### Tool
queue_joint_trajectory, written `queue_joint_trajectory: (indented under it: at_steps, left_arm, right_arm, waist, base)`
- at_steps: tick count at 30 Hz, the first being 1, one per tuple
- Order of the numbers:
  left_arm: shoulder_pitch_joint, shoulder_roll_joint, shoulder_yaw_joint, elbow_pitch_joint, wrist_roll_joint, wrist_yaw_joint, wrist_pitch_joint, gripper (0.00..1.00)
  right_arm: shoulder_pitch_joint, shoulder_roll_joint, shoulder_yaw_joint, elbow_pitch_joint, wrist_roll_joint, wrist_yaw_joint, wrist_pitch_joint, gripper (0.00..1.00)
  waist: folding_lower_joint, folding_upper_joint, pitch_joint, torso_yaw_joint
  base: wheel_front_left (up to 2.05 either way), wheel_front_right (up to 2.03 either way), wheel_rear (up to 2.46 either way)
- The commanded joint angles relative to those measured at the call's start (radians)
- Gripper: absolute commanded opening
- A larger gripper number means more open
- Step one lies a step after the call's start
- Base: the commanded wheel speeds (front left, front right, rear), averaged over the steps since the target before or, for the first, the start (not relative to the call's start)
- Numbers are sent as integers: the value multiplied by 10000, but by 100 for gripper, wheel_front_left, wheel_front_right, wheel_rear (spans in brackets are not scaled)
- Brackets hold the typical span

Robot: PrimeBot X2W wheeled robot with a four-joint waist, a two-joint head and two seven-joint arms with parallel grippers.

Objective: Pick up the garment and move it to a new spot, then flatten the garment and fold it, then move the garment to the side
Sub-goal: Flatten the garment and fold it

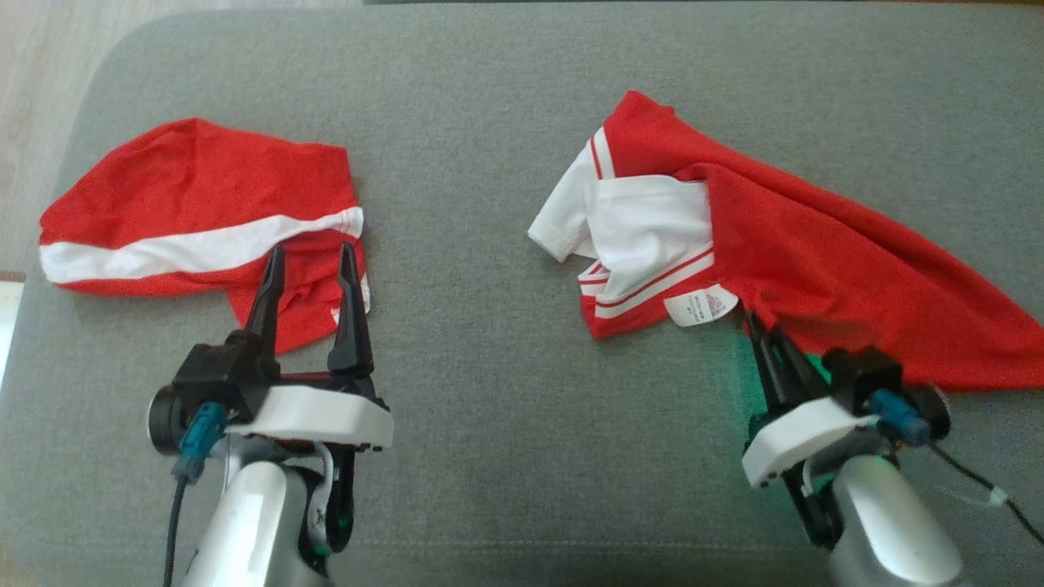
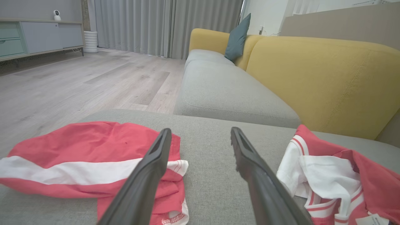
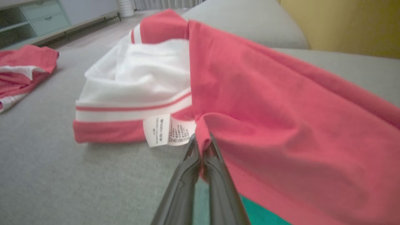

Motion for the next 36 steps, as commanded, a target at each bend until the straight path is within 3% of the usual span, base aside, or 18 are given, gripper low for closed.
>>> queue_joint_trajectory:
  at_steps: [1,8,14,18,22,29,30,31,36]
  left_arm:
    - [-407,83,361,-258,59,51,-78,100]
    - [-366,83,236,-299,-52,125,-78,100]
    - [-522,83,99,-353,-101,121,-78,100]
    - [-676,83,29,-357,-120,113,-78,100]
    - [-854,83,-70,-333,-156,93,-78,100]
    - [-1160,83,-287,-322,-180,127,-78,100]
    - [-1184,83,-297,-336,-192,142,-78,100]
    - [-1201,83,-302,-344,-201,154,-78,100]
    - [-1192,83,-241,-348,-200,190,-78,100]
  right_arm:
    - [-350,-97,247,-496,82,65,-151,0]
    - [-815,-762,-558,-2717,543,65,-189,0]
    - [-2213,-2017,-1761,-3932,995,65,1118,0]
    - [-3398,-2962,-2410,-3523,1043,65,2304,0]
    - [-4511,-3730,-2435,-2513,1072,65,3184,0]
    - [-6197,-5062,-2118,-179,790,65,3549,0]
    - [-6388,-5230,-2151,184,566,65,3534,55]
    - [-6562,-5320,-2240,571,392,65,3543,100]
    - [-7095,-5287,-2758,1863,-359,65,3069,100]
  waist:
    - [0,0,-96,-97]
    - [0,0,-325,-319]
    - [0,0,-84,-138]
    - [0,0,231,163]
    - [0,0,599,542]
    - [0,0,1149,1297]
    - [0,0,1202,1363]
    - [0,0,1236,1416]
    - [0,0,1248,1450]
  base:
    - [0,0,0]
    - [0,0,0]
    - [0,0,0]
    - [0,0,0]
    - [0,0,0]
    - [0,0,0]
    - [0,0,0]
    - [0,0,0]
    - [0,0,0]
